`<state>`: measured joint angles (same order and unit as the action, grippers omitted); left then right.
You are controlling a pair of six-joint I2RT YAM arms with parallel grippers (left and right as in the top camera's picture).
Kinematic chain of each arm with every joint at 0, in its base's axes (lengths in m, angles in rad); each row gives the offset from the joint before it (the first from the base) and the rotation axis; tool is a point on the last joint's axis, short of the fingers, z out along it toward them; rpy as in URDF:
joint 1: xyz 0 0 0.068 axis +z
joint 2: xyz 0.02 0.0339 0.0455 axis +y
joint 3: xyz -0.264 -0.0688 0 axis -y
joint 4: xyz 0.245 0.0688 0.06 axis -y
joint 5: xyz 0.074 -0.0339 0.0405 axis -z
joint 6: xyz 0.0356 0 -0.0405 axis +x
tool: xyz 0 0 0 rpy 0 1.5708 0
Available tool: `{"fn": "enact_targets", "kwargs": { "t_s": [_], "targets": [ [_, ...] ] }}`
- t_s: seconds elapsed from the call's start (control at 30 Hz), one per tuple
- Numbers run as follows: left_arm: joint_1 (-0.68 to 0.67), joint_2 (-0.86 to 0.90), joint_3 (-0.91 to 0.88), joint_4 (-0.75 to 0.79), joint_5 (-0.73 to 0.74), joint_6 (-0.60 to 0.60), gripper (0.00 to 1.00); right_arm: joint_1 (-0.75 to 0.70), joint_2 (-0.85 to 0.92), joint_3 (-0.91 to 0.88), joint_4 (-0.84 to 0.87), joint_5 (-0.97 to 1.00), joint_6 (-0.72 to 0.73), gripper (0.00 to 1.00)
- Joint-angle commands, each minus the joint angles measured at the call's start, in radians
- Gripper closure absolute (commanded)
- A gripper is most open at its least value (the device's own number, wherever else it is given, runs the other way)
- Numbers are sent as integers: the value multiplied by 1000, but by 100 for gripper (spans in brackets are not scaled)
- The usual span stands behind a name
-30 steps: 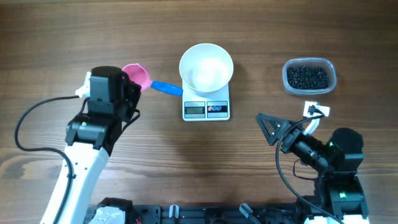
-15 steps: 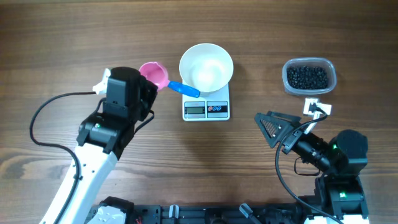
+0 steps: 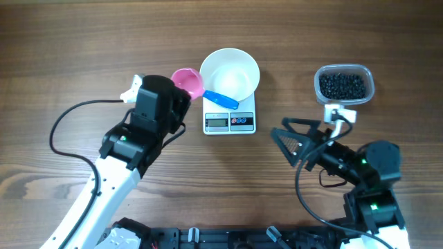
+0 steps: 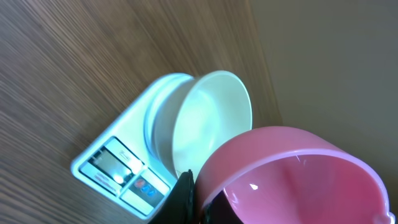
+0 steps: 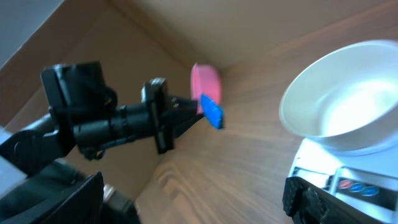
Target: Scoop item into bowl and weigh 150g on scale
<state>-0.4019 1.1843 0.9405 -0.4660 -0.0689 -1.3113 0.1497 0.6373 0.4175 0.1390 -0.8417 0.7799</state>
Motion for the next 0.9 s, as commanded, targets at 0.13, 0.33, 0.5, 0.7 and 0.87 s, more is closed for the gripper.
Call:
{"fn": "enact_targets", "kwargs": {
  "t_s": [0.13,0.33,0.5,0.7,0.87],
  "targets": [
    [-60,12,7,32,66,-14,96,114,189,23,190,-19,-11,13],
    [-90,13,7,32,111,-60,96,141,327,23,289,15,-11,21],
    [-122,17,7,32,110,-66,96,156,407,23,401,14,-11,26],
    [-155,38,7,29,110,-89,96,179,433,23,451,36,-11,33],
    [-174,56,7,29,109,-101,96,181,433,23,451,37,10,43]
  ]
}}
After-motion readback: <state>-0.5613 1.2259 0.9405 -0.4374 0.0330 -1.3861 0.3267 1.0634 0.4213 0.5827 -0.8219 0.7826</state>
